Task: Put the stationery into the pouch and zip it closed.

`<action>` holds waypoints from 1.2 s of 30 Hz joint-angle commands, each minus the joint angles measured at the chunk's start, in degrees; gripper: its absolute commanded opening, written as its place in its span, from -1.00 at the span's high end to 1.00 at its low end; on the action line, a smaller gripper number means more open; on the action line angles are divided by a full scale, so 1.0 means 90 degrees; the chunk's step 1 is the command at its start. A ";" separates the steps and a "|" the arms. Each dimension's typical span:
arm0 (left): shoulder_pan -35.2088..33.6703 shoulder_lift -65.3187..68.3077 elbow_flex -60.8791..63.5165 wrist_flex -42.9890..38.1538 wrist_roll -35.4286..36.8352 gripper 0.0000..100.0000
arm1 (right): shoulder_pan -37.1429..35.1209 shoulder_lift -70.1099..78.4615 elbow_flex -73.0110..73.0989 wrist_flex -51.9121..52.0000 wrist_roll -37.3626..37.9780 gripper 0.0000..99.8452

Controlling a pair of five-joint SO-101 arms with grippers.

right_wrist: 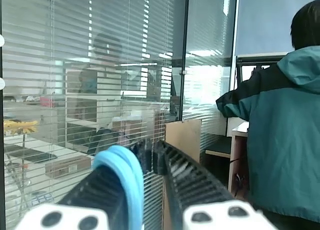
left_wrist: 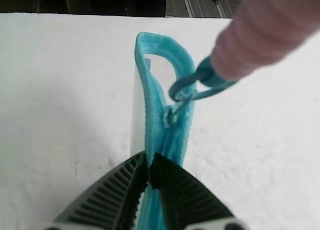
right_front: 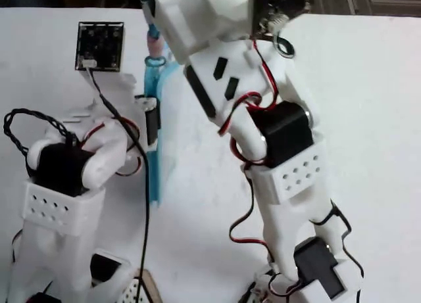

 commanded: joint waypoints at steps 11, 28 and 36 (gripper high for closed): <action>0.0054 -0.0112 -0.1094 0.1475 -0.0781 0.95 | 0.1490 0.0513 -0.0303 -0.0630 -0.0010 0.97; 0.1070 -0.2125 -0.1807 0.2471 -0.1074 0.96 | 0.2740 0.3287 -0.0322 -0.1665 0.0049 0.97; 0.1070 -0.2486 -0.1856 0.2501 -0.1074 0.96 | 0.3482 0.4547 -0.0742 -0.1724 0.0059 0.97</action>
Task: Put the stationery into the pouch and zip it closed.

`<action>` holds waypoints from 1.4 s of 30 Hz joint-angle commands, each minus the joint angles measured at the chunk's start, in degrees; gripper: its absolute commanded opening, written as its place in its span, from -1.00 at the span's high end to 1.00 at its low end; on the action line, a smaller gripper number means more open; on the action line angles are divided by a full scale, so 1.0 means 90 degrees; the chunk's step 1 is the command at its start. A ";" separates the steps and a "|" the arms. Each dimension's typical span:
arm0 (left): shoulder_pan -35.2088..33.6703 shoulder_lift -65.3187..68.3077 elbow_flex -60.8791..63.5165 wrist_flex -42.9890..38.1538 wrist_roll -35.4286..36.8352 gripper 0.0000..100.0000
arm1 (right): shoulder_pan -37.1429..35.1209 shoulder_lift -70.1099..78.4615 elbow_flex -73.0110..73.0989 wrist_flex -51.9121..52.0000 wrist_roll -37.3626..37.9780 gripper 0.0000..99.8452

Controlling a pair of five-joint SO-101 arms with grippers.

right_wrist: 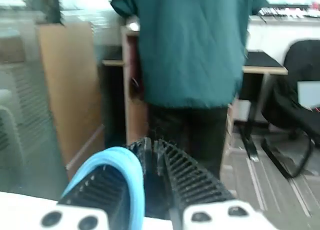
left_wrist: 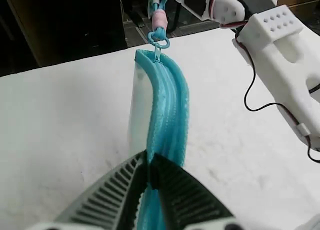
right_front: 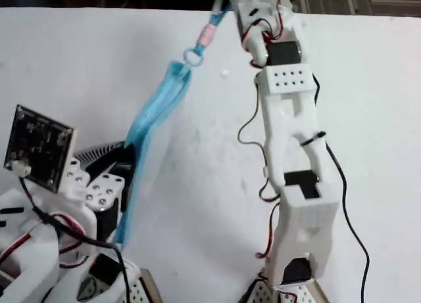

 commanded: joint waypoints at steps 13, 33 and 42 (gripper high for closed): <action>0.0054 -0.0444 -0.0342 0.0020 -0.0059 0.96 | 0.0894 0.2046 -0.3595 0.1841 0.0449 0.97; -0.1226 -0.0405 0.0586 -0.0195 -0.0059 0.95 | -0.1236 0.1050 -0.6144 0.5602 0.0420 0.97; -0.2144 -0.0415 0.1162 -0.0772 -0.0020 0.95 | -0.2750 -0.0874 -0.6134 0.7077 0.0420 0.97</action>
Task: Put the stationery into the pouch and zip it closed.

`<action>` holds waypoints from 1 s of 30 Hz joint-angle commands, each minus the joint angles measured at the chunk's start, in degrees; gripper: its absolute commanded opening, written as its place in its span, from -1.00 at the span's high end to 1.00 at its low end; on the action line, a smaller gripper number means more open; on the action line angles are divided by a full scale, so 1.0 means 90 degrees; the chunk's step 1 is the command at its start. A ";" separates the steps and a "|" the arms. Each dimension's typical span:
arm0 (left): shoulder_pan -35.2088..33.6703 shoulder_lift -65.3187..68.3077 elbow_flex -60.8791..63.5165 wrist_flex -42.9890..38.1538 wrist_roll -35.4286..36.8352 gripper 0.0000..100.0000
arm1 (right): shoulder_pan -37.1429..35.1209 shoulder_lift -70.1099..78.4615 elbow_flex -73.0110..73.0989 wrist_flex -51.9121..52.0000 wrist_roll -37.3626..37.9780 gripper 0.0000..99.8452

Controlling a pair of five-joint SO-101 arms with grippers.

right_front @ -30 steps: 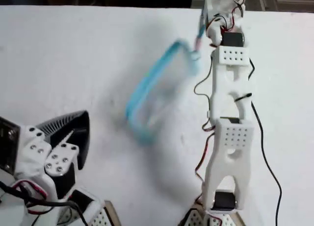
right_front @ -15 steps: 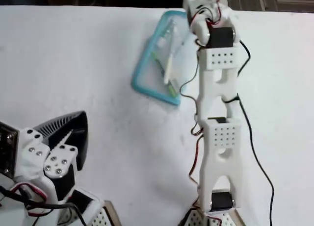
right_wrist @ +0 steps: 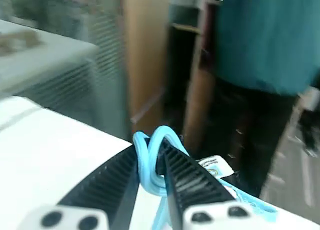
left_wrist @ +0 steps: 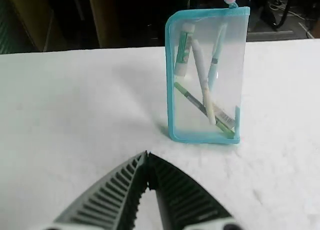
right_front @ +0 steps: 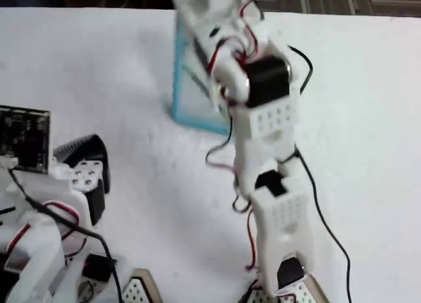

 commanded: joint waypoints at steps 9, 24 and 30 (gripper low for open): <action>-0.0757 -0.0015 -0.0020 -0.0186 0.0000 0.95 | -0.0874 -0.2261 -0.0225 0.1470 0.0049 0.97; -0.0737 -0.0015 0.0039 -0.0264 -0.0020 0.95 | -0.0308 -0.2632 -0.0166 0.2408 0.0049 0.97; -0.0737 0.0015 0.0039 -0.0313 -0.0020 0.95 | -0.0239 -0.2681 0.0303 0.2408 0.0156 0.96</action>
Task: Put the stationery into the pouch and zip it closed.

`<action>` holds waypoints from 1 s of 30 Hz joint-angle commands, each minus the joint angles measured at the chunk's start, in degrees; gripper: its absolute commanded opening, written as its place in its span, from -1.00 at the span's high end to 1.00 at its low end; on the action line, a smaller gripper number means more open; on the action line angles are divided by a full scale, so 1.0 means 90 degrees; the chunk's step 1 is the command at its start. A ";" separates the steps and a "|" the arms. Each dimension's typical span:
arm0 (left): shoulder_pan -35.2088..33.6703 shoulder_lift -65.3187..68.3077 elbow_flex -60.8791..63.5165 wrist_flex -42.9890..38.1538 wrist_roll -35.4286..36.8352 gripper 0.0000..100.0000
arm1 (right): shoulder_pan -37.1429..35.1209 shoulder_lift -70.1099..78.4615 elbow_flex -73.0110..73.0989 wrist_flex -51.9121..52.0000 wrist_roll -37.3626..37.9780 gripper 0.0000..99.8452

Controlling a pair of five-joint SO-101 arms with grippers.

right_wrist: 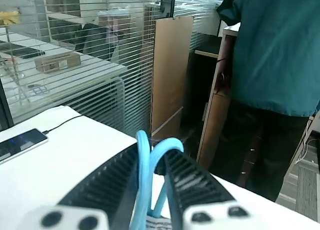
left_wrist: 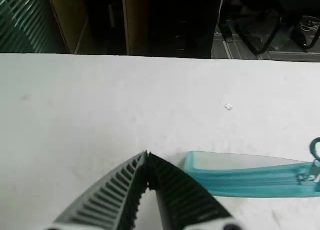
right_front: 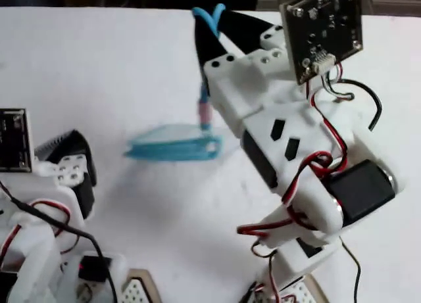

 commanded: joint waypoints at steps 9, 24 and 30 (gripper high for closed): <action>-0.0054 0.0015 0.0059 -0.0078 -0.0059 0.95 | -0.0073 -0.1451 0.2178 0.0151 0.0762 0.43; -0.0063 -0.0015 0.0850 -0.0400 -0.0547 0.95 | -0.0034 -0.4645 0.8078 0.0132 0.0762 0.43; -0.0073 -0.0015 0.1094 -0.0957 -0.0557 0.95 | -0.0024 -0.5641 1.0657 -0.0005 0.0742 0.43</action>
